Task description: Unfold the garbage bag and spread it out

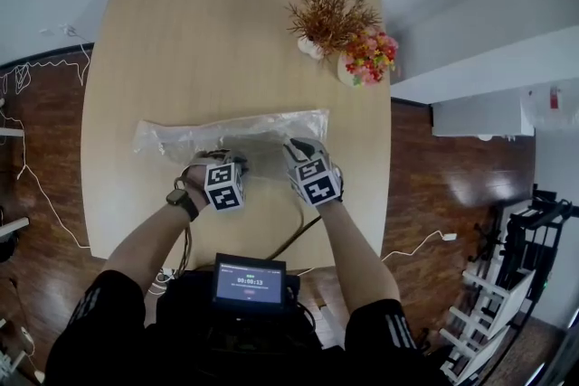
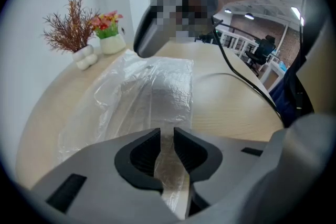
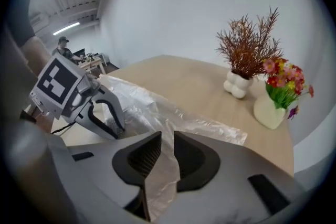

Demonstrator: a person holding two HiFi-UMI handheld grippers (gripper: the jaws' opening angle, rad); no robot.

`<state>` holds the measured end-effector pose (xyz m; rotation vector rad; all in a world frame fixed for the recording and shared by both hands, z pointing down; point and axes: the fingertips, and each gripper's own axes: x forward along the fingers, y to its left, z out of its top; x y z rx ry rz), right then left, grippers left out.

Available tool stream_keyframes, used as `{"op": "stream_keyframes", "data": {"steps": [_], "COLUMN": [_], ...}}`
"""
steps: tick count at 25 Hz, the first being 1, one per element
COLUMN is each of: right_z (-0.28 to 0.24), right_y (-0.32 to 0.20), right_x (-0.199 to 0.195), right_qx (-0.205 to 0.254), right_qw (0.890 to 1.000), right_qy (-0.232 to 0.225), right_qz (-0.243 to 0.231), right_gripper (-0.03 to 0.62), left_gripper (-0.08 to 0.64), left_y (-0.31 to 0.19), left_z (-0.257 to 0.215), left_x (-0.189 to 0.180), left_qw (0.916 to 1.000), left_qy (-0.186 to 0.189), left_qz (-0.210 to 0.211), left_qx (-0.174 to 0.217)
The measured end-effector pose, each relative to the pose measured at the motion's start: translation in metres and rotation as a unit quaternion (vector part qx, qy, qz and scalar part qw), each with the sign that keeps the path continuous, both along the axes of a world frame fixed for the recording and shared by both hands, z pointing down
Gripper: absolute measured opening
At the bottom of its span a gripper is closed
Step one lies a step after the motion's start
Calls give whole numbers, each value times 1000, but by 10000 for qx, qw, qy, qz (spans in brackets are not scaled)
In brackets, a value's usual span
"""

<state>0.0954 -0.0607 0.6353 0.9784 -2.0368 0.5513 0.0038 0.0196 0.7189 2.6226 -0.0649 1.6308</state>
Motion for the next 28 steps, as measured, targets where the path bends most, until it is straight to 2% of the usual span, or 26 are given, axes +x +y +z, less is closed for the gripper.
{"op": "stream_keyframes", "data": {"steps": [7,14,16,18,20,22,23,25,26,28], "right_z": [59,76,76,76,75,75,75,76,76,75], "right_y": [26,33,31,31,32,32,33,33,33,34], "right_x": [-7,-6,-6,-7,-8,-8,-7,-7,-7,-8], "right_qx": [-482,-710,-701,-715,-713,-689,-697,-715,-716,-720], "right_qw": [9985,9967,9969,9968,9967,9966,9965,9964,9965,9964], "right_qy": [248,376,356,353,378,414,423,412,408,424], "right_qz": [-71,-81,-79,-77,-124,-187,-190,-174,-170,-173], "right_gripper": [103,103,103,103,103,106,107,107,107,109], "left_gripper": [83,83,83,83,83,93,125,187,211,216], "left_y": [-1,-16,-27,-42,-58,-73,-80,-89,-91,-93], "left_z": [-1,-34,-46,-61,-74,-82,-81,-71,-64,-53], "left_x": [2,2,-4,-16,-33,-51,-60,-77,-85,-96], "left_qw": [10000,9974,9951,9917,9870,9798,9759,9712,9710,9725], "left_qy": [-12,515,647,676,501,103,-147,-636,-827,-1030], "left_qz": [18,-489,-706,-894,-921,-795,-716,-591,-557,-577], "left_qx": [77,96,260,629,1214,1833,2058,2217,2172,2007]}}
